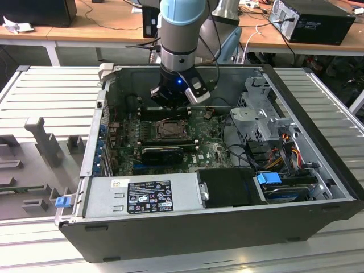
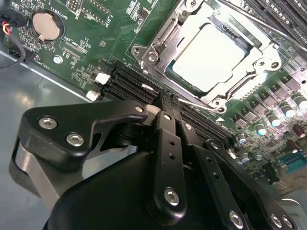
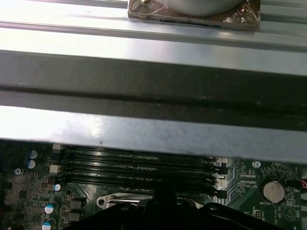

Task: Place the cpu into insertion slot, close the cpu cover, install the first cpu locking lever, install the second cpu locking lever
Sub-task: 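Install the first cpu locking lever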

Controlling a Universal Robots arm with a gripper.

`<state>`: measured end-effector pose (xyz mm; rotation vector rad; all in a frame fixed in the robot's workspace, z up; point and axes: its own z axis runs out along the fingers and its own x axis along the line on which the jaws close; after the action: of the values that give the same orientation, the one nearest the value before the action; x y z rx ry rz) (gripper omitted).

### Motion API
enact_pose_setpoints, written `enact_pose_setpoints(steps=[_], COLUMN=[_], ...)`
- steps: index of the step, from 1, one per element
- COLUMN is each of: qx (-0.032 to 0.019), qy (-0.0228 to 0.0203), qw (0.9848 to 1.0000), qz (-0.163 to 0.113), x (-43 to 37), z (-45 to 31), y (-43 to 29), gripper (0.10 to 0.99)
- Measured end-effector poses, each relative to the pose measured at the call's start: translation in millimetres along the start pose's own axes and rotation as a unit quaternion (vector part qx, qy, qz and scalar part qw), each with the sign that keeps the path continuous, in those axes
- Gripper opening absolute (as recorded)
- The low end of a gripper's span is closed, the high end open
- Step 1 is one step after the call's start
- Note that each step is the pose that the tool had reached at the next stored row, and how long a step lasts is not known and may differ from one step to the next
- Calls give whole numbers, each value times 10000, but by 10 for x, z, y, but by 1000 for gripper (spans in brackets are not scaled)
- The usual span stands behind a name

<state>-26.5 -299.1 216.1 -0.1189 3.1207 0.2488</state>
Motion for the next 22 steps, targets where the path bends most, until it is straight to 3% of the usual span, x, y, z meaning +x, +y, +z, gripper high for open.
enact_pose_setpoints(steps=[9, 22], qx=[-2, 15], qy=[-1, 0], qw=[10000, 10000], qz=[-1, 0], x=[-3, -69], z=[3, 51], y=[0, 29], gripper=[106, 106])
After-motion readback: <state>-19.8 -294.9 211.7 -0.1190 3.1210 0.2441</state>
